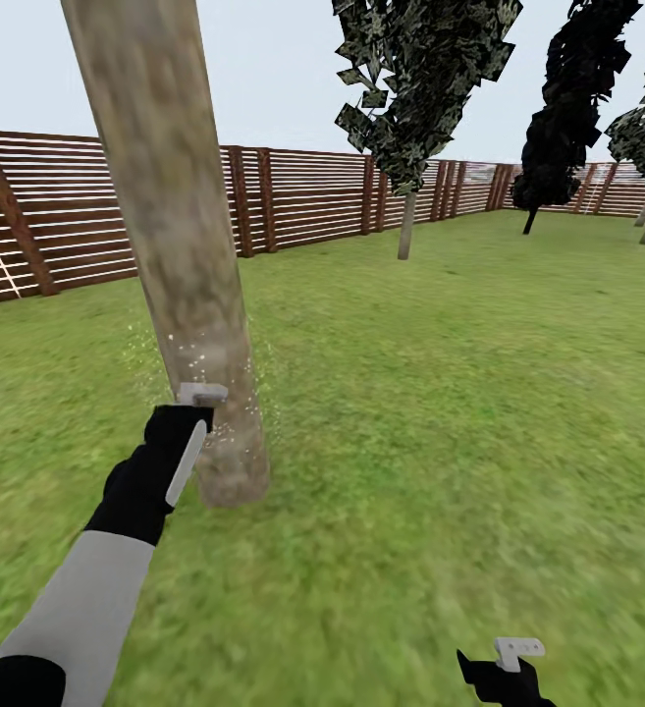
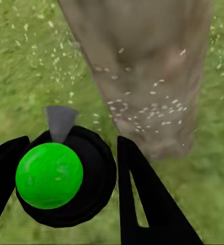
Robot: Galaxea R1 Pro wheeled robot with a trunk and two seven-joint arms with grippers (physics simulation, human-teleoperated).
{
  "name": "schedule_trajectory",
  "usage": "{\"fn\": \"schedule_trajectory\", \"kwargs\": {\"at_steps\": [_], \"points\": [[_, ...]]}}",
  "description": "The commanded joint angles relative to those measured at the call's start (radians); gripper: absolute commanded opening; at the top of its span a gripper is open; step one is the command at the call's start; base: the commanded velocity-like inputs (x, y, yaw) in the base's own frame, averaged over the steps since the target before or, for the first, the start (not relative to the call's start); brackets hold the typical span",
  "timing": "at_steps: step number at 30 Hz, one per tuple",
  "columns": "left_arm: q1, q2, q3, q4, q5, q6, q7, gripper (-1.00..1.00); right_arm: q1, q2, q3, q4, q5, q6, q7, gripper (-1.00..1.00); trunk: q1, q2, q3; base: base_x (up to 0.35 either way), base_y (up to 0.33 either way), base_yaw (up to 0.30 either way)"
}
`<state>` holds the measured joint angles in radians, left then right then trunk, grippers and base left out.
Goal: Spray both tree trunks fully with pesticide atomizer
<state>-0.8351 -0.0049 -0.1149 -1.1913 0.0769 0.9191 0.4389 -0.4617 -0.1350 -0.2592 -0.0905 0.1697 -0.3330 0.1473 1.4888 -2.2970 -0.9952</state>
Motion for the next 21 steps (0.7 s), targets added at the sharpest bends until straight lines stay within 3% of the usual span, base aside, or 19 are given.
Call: {"fn": "schedule_trajectory", "kwargs": {"at_steps": [1,2,3,4,6,11,15,18,19,21], "points": [[-0.001,-0.006,-0.002,0.000,-0.008,0.007,0.001,-1.00,0.000,0.000,0.000,0.000,0.000,0.000,0.000,1.00,0.000,0.000,0.000,0.000,0.000,0.000],[-0.004,-0.015,-0.005,0.000,-0.013,0.012,0.001,-1.00,0.000,0.000,0.000,0.000,0.000,0.000,0.000,1.00,0.000,0.000,0.000,0.000,0.000,0.000],[-0.008,-0.064,-0.013,-0.001,-0.019,0.017,0.001,-1.00,0.000,0.000,0.000,0.000,0.000,0.000,0.000,1.00,0.000,0.000,0.000,0.000,0.000,0.000],[-0.017,-0.082,-0.020,-0.001,-0.019,0.024,0.001,-1.00,0.000,0.000,0.000,0.000,-0.001,0.000,0.000,1.00,0.000,0.000,0.000,0.000,0.000,0.000],[-0.036,-0.110,-0.028,-0.001,-0.019,0.057,0.002,-1.00,0.000,0.000,0.000,0.000,0.000,0.000,0.000,1.00,0.000,0.000,0.000,0.000,0.000,0.000],[-0.073,-0.154,-0.041,-0.001,-0.016,0.067,0.003,-1.00,0.000,0.000,0.000,0.000,0.000,0.000,0.000,1.00,0.000,0.000,0.000,0.000,0.000,0.000],[-0.064,-0.137,-0.037,0.003,-0.022,0.063,0.001,-1.00,0.000,0.000,0.000,0.000,0.001,0.000,0.000,1.00,0.000,0.000,0.000,0.000,0.000,0.000],[-0.012,-0.134,-0.036,0.019,-0.018,0.043,-0.001,-1.00,0.000,0.000,0.000,0.000,-0.001,0.000,0.000,1.00,0.000,0.000,0.000,0.000,0.000,0.000],[0.025,-0.134,-0.036,0.026,-0.017,-0.017,-0.003,-1.00,0.000,0.000,0.000,0.000,-0.001,-0.001,0.000,1.00,0.000,0.000,0.000,0.000,0.000,0.000],[0.043,-0.133,-0.036,0.087,-0.016,-0.081,-0.004,-1.00,0.000,0.000,0.000,-0.001,-0.001,-0.001,0.000,1.00,0.000,0.000,0.000,0.000,0.000,0.000]]}}
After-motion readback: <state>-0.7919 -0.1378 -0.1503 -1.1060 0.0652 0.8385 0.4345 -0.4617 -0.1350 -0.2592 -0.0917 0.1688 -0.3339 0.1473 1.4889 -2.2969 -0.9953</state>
